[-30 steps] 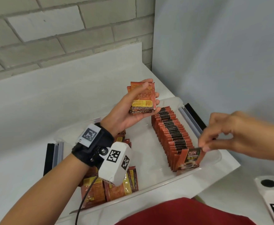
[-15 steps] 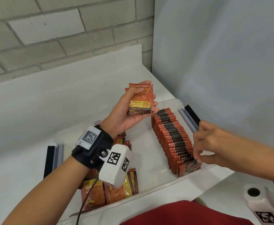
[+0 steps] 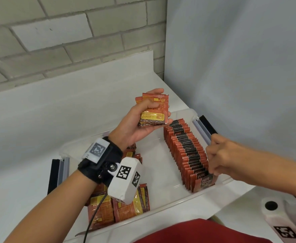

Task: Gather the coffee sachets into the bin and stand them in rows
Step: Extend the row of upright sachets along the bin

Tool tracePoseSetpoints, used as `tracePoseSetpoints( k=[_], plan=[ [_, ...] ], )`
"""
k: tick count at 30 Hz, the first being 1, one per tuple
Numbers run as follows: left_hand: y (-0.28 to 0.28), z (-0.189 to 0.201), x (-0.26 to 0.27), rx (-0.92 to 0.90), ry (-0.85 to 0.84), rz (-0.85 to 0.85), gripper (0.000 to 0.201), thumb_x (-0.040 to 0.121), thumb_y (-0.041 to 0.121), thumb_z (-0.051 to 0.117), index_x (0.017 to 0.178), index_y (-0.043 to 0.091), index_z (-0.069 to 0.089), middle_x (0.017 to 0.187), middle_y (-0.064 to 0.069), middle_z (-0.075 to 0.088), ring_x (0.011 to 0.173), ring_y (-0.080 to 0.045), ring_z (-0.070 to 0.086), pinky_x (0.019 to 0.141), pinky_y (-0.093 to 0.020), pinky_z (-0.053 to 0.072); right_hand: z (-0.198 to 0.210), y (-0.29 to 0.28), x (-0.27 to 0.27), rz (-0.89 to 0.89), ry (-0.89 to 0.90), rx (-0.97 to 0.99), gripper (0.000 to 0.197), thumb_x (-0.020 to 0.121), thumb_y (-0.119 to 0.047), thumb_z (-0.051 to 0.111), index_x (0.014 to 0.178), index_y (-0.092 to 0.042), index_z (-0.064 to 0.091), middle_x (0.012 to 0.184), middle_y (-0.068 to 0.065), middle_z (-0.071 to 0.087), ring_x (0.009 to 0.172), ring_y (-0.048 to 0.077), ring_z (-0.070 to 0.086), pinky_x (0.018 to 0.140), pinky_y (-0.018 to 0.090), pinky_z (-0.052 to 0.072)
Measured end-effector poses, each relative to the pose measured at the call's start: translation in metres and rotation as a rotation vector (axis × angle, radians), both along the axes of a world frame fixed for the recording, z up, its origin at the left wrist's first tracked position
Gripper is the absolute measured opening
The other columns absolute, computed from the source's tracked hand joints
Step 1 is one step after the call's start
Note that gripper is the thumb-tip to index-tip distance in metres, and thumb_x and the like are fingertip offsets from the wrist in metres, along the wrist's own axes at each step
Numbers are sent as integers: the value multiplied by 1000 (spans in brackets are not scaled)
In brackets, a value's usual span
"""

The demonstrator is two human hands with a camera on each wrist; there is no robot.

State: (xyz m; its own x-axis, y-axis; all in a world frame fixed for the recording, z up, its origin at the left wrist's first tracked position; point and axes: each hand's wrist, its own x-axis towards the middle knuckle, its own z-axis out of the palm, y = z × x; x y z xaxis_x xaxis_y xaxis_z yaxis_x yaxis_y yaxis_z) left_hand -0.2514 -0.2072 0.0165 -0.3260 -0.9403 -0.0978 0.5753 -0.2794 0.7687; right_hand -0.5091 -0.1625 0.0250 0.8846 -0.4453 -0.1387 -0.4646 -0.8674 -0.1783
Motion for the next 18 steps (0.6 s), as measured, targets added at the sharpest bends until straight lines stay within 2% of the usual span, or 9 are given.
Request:
tracePoseSetpoints(
  k=[2,4,6,8,9,11,13,15,18],
  plan=[
    [1,1,0,-30,-31,-24,34,85,4,53,113,21,63,92,-5,69,79,-21,68,79,-42,59,5,-5,-2,-30,-18,68,12,71,-25,82,72,-33,74,73,-34,37,77,0,40,65,5,31],
    [2,0,-1,-61,-67,-43,35,87,4,55,116,23,63,94,-2,70,82,-19,68,87,-46,53,16,-11,-3,-143,-48,123,10,88,-28,68,90,-34,74,82,-34,48,88,-5,45,75,9,35],
    [2,1,-1,-74,-100,-50,37,87,6,56,117,25,63,98,0,70,85,-16,68,88,-43,53,30,-11,2,-301,-149,227,11,87,-30,66,94,-36,72,83,-28,59,90,-8,52,75,7,39],
    [2,0,-1,-79,-112,-57,38,86,6,56,118,27,63,100,0,70,86,-16,68,84,-40,55,41,-11,11,-432,-337,280,15,80,-31,72,90,-40,65,75,-21,66,82,-6,59,72,5,43],
    [2,1,-1,-81,-113,-61,39,86,5,57,118,27,63,101,0,70,87,-17,69,83,-40,56,44,-11,16,-499,-411,322,17,76,-36,73,89,-40,64,76,-19,68,79,-4,61,71,7,45],
    [3,1,-2,-84,-114,-63,39,85,4,58,116,26,64,103,-2,70,87,-19,69,80,-38,57,45,-11,26,-599,-534,406,30,66,-48,69,93,-37,63,82,-19,69,78,-2,63,74,9,48],
    [3,2,-2,-95,-119,-63,40,82,2,64,115,26,65,105,-4,70,89,-21,69,80,-38,57,44,-14,36,-672,-620,459,43,61,-52,68,99,-33,61,83,-14,71,80,-1,65,76,11,50],
    [4,2,-3,-105,-118,-62,44,76,3,74,113,26,66,107,-5,70,93,-23,69,81,-40,57,42,-15,45,-721,-662,478,47,64,-48,71,106,-29,59,86,-10,72,81,0,66,77,13,52],
    [4,1,-4,-108,-93,-83,45,66,15,78,110,27,70,112,-8,69,99,-26,68,83,-41,57,36,-18,53,-776,-713,490,40,73,-35,76,107,-23,58,88,-6,72,79,3,66,77,17,53]
  ],
)
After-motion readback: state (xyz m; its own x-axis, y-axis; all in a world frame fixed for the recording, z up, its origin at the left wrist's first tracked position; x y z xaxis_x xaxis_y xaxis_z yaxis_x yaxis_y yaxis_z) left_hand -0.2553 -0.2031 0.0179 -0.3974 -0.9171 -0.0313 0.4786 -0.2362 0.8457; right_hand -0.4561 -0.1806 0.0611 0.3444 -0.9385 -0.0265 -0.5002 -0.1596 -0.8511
